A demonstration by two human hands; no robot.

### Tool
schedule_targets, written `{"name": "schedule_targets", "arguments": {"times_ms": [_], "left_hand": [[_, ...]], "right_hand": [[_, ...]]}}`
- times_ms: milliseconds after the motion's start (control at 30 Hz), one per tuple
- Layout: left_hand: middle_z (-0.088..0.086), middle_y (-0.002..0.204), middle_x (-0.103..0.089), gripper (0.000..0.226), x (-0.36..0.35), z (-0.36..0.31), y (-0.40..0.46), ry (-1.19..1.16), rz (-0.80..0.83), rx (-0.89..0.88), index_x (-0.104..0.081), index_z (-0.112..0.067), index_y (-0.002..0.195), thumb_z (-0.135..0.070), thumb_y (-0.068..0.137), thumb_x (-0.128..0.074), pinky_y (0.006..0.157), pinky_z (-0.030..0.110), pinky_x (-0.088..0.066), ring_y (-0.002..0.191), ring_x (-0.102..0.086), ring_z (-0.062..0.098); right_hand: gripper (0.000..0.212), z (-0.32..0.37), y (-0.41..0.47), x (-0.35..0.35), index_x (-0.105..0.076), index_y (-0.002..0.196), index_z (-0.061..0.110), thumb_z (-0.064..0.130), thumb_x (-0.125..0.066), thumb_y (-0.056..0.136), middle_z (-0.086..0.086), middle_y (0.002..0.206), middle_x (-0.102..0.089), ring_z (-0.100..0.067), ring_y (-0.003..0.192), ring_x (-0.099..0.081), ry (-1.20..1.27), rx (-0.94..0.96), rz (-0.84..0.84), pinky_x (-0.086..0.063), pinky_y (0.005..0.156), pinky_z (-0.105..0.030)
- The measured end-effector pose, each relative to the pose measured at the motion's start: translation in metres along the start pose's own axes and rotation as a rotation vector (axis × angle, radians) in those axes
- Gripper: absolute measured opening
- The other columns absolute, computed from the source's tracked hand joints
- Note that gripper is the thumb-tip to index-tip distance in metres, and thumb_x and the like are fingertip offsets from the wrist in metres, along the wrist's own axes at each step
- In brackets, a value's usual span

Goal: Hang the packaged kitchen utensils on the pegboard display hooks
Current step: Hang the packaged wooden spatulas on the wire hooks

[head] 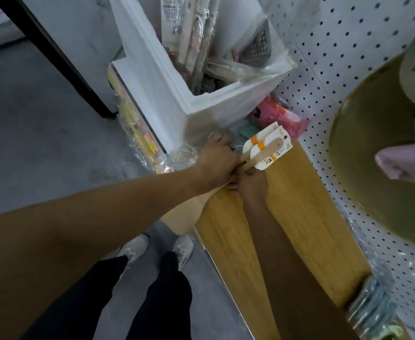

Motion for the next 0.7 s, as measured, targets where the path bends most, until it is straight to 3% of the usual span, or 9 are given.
{"name": "schedule_targets", "arguments": {"times_ms": [100,167,233,300,367,500,700], "left_hand": [[0.012,0.124,-0.066,0.043,0.016,-0.004,-0.018,-0.05,-0.012,0.031,-0.07,-0.019,0.104,-0.039,0.073,-0.048,0.108,0.047,-0.028,0.133,-0.039,0.031],[0.012,0.11,-0.069,0.037,0.032,-0.01,-0.036,-0.125,0.028,0.06,-0.068,-0.016,0.104,-0.034,0.076,-0.054,0.106,0.041,-0.029,0.124,-0.048,0.031],[0.006,0.09,-0.066,0.024,0.046,-0.013,-0.055,-0.192,0.092,0.08,-0.065,-0.017,0.095,-0.031,0.079,-0.056,0.1,0.038,-0.033,0.103,-0.059,0.03],[0.004,0.086,-0.065,0.019,0.059,-0.011,-0.076,-0.292,0.145,0.073,-0.062,-0.017,0.093,-0.03,0.08,-0.058,0.095,0.037,-0.039,0.089,-0.061,0.029],[0.005,0.088,-0.065,0.016,0.066,-0.011,-0.099,-0.401,0.171,0.062,-0.058,-0.017,0.094,-0.026,0.081,-0.059,0.082,0.034,-0.043,0.084,-0.06,0.028],[-0.006,0.07,-0.047,0.015,0.083,-0.009,-0.146,-0.53,0.159,0.054,-0.045,-0.023,0.082,-0.021,0.083,-0.06,0.062,0.03,-0.036,0.079,-0.057,0.026],[-0.003,0.08,-0.063,0.016,0.133,-0.006,-0.21,-0.655,0.054,-0.045,-0.051,-0.022,0.082,-0.026,0.085,-0.067,0.068,0.034,-0.049,0.078,-0.059,0.02]], "right_hand": [[0.014,0.001,-0.025,0.004,-0.066,0.088,0.009,0.016,-0.055,0.093,-0.013,0.082,-0.071,-0.032,0.066,-0.071,0.07,-0.007,-0.001,-0.062,0.06,-0.045],[0.013,-0.002,-0.044,0.008,-0.063,0.096,0.003,0.014,-0.056,0.093,-0.015,0.085,-0.069,-0.035,0.07,-0.07,0.097,0.0,-0.019,-0.061,0.059,-0.043],[0.011,-0.007,-0.065,0.014,-0.061,0.096,0.002,0.013,-0.058,0.092,-0.018,0.085,-0.067,-0.037,0.072,-0.07,0.1,0.015,-0.014,-0.061,0.061,-0.05],[0.012,-0.009,-0.089,0.022,-0.062,0.089,0.005,0.017,-0.059,0.09,-0.018,0.083,-0.067,-0.037,0.07,-0.069,0.072,0.048,0.004,-0.059,0.062,-0.055],[0.014,-0.007,-0.115,0.028,-0.062,0.083,0.01,0.023,-0.06,0.09,-0.013,0.079,-0.067,-0.033,0.069,-0.069,0.051,0.081,0.033,-0.058,0.063,-0.055],[0.013,0.006,-0.174,0.042,-0.063,0.084,0.015,0.017,-0.058,0.096,-0.003,0.079,-0.066,-0.032,0.077,-0.069,0.057,0.115,0.081,-0.059,0.07,-0.05],[0.007,0.024,-0.261,0.065,-0.063,0.098,0.016,0.02,-0.057,0.098,0.004,0.085,-0.069,-0.016,0.08,-0.068,0.121,0.202,0.074,-0.06,0.073,-0.046]]}}
Point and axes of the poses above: each hand's wrist, its own y-axis towards the middle knuckle, its own x-axis out of the back of the hand, z = x × y, the point moved 1 cm from there along y, towards the middle knuckle
